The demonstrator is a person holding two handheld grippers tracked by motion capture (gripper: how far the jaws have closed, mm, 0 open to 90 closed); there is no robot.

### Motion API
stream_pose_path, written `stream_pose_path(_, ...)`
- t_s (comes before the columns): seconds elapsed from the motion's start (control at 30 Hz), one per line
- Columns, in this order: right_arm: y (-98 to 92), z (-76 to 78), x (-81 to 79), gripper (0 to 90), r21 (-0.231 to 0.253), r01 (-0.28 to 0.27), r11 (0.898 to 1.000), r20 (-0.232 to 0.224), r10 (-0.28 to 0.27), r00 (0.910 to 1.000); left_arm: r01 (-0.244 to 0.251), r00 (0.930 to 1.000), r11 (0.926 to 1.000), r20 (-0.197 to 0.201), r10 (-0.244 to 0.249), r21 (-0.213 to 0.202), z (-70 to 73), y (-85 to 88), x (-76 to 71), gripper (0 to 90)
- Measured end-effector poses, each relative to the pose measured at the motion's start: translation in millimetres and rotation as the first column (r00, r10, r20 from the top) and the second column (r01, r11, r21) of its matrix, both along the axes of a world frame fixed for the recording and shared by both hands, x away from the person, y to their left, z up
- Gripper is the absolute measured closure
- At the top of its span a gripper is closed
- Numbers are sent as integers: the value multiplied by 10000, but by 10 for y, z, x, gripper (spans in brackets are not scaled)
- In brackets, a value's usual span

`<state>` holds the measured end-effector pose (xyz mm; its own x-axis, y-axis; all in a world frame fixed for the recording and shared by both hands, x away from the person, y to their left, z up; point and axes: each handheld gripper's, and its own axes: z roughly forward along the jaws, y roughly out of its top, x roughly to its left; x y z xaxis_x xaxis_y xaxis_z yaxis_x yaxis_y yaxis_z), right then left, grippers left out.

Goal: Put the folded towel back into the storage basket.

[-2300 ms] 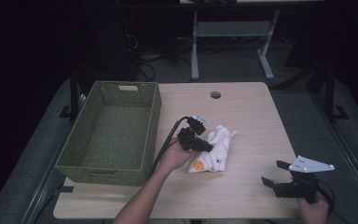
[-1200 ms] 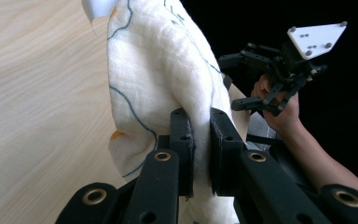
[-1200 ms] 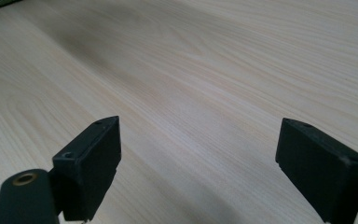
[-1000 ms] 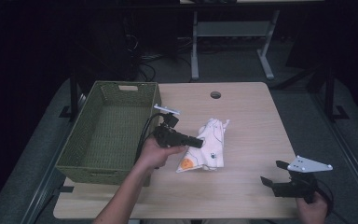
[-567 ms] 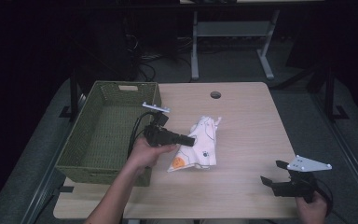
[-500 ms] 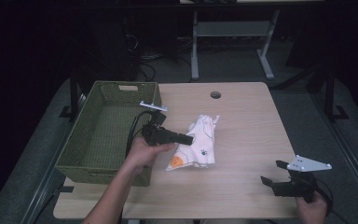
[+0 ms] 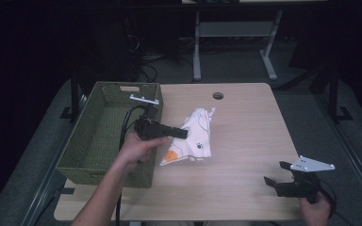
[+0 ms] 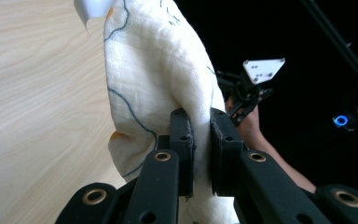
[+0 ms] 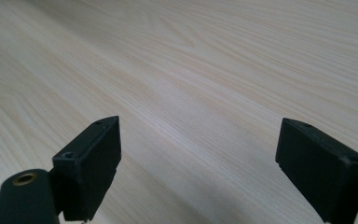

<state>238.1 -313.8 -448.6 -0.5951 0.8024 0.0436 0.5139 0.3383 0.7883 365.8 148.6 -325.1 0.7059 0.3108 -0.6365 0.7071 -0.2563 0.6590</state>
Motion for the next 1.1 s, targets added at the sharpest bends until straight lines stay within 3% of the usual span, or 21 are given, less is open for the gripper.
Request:
stream_pose_path(0.13, -25, 7, -2, 135, 242, 141, 9996, 51, -142, 9999, -212, 9998, 9998, -4, 212, -38, 69, 123, 22, 821)
stream_pose_path(0.5, -17, 0, 0, 135, 167, 319, 9994, 46, -319, 9995, -658, 9978, 9978, -11, 658, -104, 136, 447, 49, 820)
stream_pose_path(1.1, -2, 12, 20, 135, 184, 405, 9990, 146, -408, 9991, -1230, 9924, 9921, 132, 1227, 252, 212, 914, 39, 820)
